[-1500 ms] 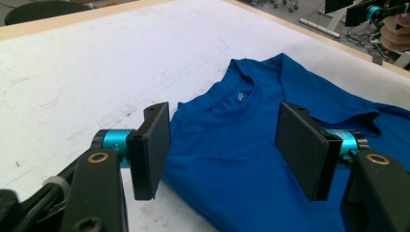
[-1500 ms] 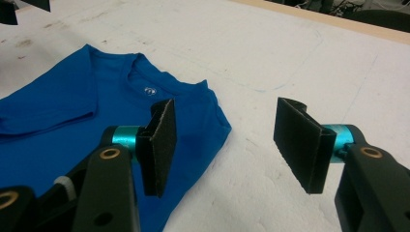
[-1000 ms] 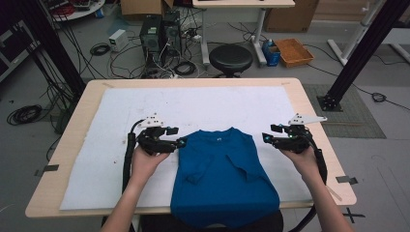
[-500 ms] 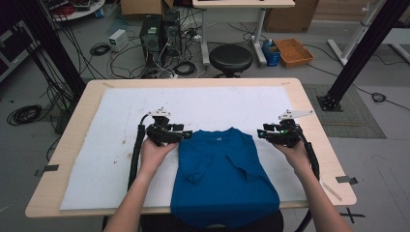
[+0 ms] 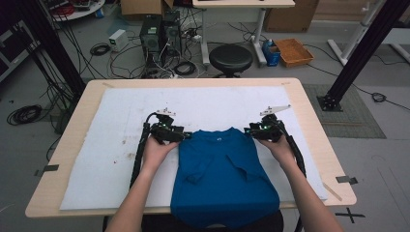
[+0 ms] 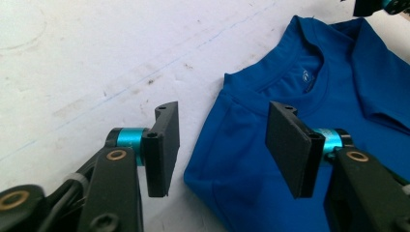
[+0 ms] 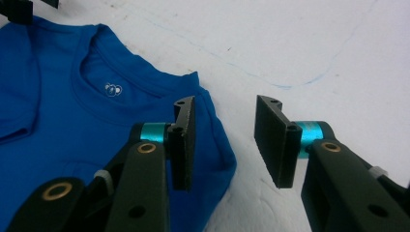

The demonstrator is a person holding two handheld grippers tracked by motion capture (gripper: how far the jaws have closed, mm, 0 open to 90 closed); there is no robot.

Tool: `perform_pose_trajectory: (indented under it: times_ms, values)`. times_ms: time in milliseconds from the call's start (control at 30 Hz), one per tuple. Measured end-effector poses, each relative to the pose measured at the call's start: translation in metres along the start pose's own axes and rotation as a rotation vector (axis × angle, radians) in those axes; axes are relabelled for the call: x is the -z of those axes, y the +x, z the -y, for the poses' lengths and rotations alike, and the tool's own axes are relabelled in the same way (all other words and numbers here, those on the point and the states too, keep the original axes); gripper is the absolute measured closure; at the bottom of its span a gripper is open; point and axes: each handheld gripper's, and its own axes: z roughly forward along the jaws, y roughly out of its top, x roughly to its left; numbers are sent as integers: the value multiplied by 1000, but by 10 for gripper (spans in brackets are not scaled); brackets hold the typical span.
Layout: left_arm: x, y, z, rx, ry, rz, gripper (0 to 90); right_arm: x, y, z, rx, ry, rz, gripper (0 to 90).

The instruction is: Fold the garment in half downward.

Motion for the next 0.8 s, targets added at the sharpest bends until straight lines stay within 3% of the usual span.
perform_pose_trajectory:
  times_ms: [133, 367, 533, 633, 800]
  values:
    - [-8, 2, -1, 26, 44, 3, 485, -13, 2, -4, 15, 51, 14, 623]
    - [-16, -1, -3, 11, 87, 2, 505, -25, 3, -3, 19, 103, 29, 624]
    - [-16, 0, -3, 28, 86, -13, 553, -27, 3, -1, 26, 115, 41, 673]
    - [-17, -4, -3, 2, 95, -20, 611, -27, 4, -1, 36, 119, 41, 722]
    - [-18, -10, -3, -45, 105, -80, 689, -27, 6, -1, 61, 116, 41, 787]
